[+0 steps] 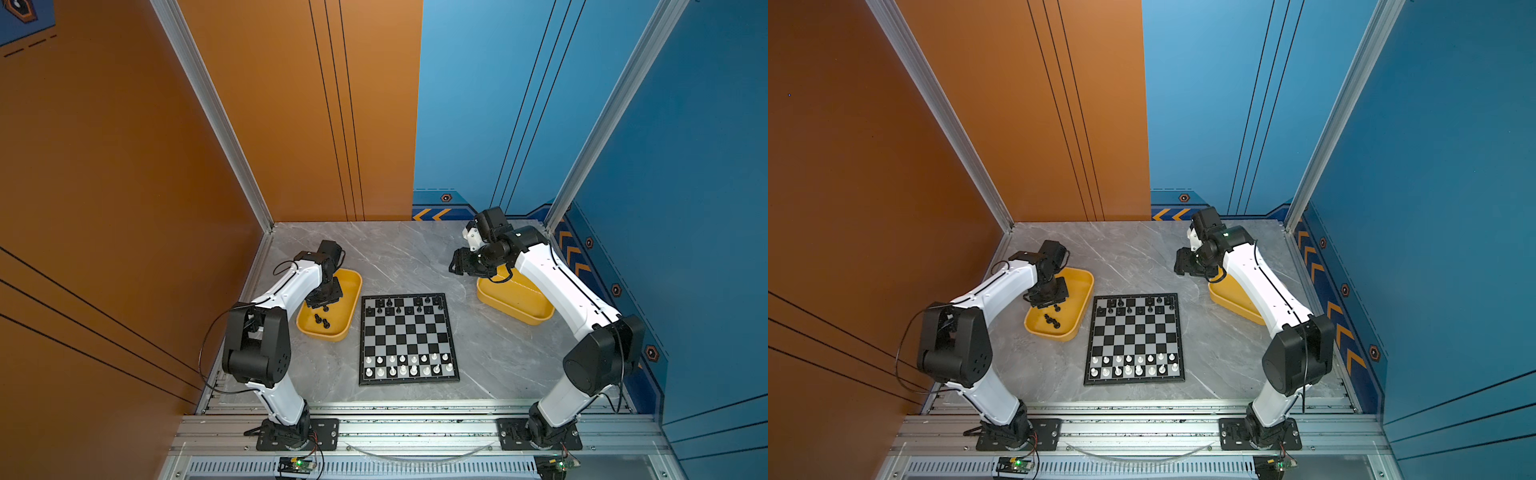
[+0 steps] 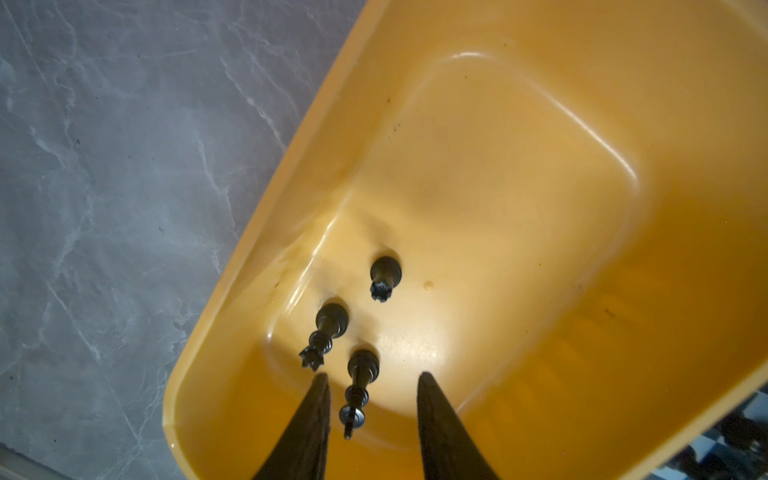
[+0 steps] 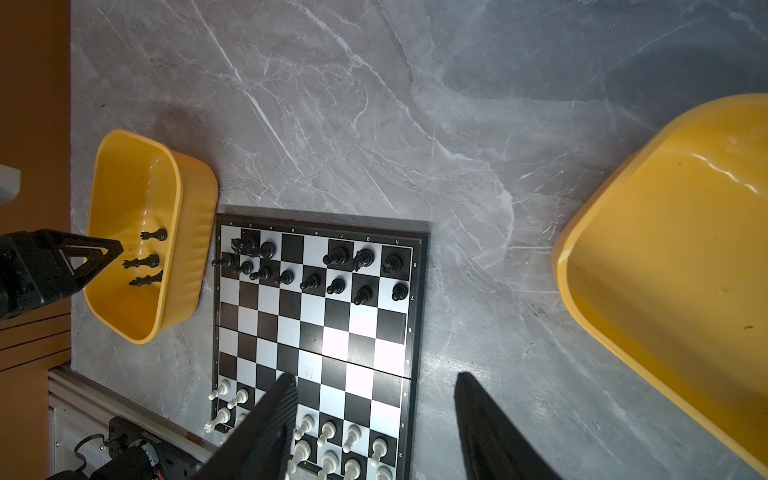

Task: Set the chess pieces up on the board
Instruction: 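Swing the left gripper back over the black-piece tray and lower it, then close the left gripper around a tall black piece in the tray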

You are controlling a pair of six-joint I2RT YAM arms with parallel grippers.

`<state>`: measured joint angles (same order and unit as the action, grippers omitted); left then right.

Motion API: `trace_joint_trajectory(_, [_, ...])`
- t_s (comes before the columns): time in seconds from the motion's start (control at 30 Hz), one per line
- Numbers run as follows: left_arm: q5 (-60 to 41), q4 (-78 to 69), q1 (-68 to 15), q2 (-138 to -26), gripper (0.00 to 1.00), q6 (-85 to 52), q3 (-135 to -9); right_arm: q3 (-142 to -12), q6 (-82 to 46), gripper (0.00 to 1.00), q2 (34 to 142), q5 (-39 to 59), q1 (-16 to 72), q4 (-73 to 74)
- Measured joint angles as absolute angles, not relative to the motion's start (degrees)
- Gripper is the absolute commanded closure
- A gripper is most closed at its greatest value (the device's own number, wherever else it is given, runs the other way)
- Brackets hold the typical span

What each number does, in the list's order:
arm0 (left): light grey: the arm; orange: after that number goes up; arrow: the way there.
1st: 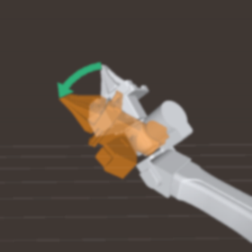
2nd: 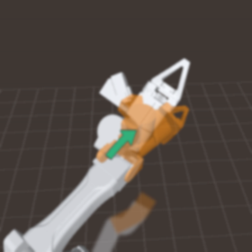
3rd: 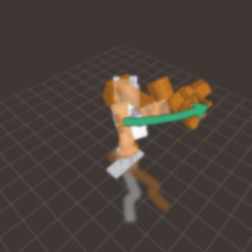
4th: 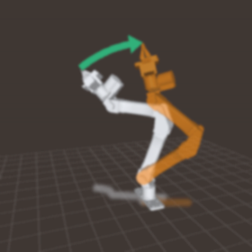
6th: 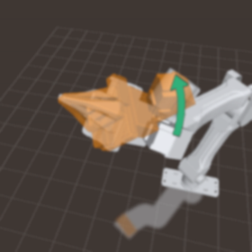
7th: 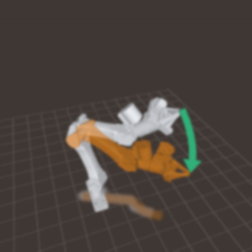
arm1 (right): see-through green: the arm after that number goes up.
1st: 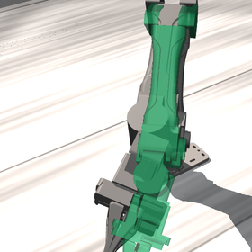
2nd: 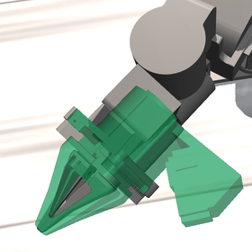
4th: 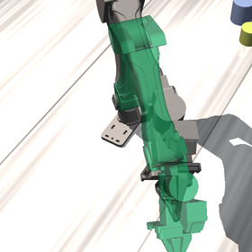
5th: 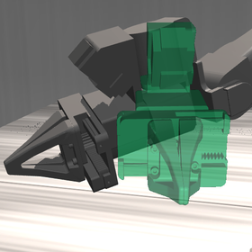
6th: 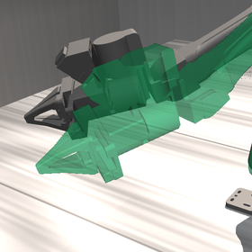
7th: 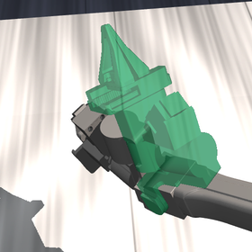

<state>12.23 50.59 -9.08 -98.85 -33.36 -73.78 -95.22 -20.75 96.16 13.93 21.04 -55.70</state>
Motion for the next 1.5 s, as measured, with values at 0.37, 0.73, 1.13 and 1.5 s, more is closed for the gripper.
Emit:
trace_joint_trajectory(0.37, [11.55, 48.82, -7.49, -105.21, 0.68, -31.07, -74.08, -96.33, -20.84, 0.37, 96.57, 13.69, 21.45, -55.7])
trace_joint_trajectory(0.73, [10.35, 47.94, -6.98, -107.81, 0.77, -29.78, -75.68, -96.6, -21.04, 0.37, 97.86, 13.26, 21.89, -55.77])
trace_joint_trajectory(1.13, [9.82, 47.46, -6.79, -108.68, 0.93, -29.47, -75.75, -97.86, -21.06, 0.37, 98.28, 13.15, 22.06, -55.96])
trace_joint_trajectory(1.5, [8.69, 47.81, -6.9, -107.18, 0.99, -29.41, -76.36, -98.21, -21.08, 0.37, 98.28, 12.21, 22.68, -55.94])
